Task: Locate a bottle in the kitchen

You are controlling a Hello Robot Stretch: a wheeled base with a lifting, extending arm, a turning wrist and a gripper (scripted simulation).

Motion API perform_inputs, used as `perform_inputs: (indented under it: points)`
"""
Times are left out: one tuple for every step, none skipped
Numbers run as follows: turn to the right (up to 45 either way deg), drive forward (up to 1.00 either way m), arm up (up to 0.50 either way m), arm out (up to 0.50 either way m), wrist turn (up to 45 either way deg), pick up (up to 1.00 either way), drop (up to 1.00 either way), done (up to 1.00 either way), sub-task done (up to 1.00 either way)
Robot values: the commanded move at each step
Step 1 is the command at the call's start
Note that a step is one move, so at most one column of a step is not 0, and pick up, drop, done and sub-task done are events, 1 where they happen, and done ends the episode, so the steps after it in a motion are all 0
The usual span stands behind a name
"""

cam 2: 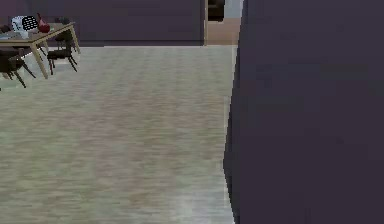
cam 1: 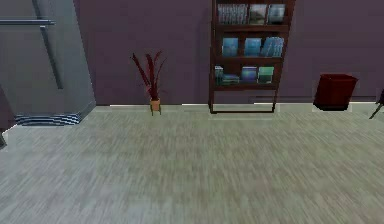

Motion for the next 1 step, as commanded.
perform_inputs:
  points:
    - [0.0,0.20,0.00,0.00,0.0,0.00,0.00,0.00,0.00]
